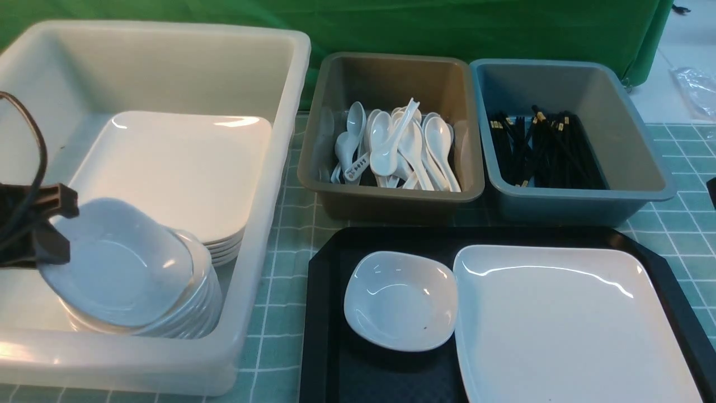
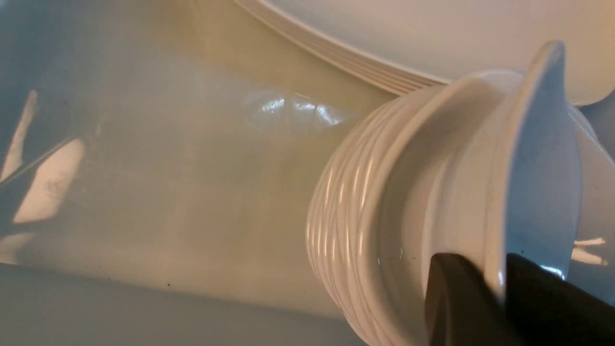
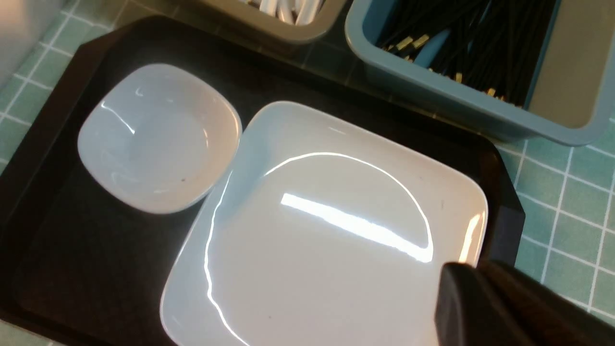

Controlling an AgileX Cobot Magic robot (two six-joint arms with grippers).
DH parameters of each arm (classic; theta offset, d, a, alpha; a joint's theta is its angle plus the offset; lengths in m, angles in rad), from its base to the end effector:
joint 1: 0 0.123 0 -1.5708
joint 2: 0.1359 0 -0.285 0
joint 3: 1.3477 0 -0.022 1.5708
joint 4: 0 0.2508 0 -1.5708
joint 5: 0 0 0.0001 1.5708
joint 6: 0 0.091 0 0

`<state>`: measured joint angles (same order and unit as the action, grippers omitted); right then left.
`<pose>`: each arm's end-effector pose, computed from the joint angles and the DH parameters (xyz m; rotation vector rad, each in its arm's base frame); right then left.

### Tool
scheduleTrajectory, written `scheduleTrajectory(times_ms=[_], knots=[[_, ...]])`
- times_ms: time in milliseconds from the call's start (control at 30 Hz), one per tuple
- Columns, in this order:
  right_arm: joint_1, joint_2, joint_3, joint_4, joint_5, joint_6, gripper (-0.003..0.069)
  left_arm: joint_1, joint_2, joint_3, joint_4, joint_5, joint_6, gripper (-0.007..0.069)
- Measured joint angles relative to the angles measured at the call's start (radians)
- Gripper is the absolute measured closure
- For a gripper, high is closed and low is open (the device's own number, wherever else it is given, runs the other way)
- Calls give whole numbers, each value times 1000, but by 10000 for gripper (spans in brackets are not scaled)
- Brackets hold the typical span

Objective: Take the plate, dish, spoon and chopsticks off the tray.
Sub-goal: Use the left arm to put the small plate into the large storage box on the left, then use the left arm to grab a small plate from the dinner plate

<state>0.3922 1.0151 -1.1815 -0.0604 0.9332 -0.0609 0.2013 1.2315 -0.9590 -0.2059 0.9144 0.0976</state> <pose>0.1789 0.0692 0.4103 -0.5195 2.1899 0.1043 0.2327 0.0324 0.2979 -0.2515 2.6329 -0.1590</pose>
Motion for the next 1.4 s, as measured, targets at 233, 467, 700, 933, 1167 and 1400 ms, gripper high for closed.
scheduleTrajectory(times_ms=[233, 467, 700, 933, 1167, 1400], knots=[[0, 0, 0, 1, -4, 0, 590, 0, -9, -112, 55, 49, 8, 179], [0, 0, 0, 1, -3, 0, 589, -6, -32, -331, 19, 119, 32, 108], [0, 0, 0, 2, -3, 2, 589, -294, 13, -361, -83, 122, 63, 396], [0, 0, 0, 2, -3, 3, 587, -650, 202, -361, -42, 65, 54, 608], [0, 0, 2, 2, -2, 2, 579, -800, 430, -383, 18, -73, 31, 544], [0, 0, 2, 2, -3, 1, 570, -801, 611, -487, 104, -92, 17, 323]])
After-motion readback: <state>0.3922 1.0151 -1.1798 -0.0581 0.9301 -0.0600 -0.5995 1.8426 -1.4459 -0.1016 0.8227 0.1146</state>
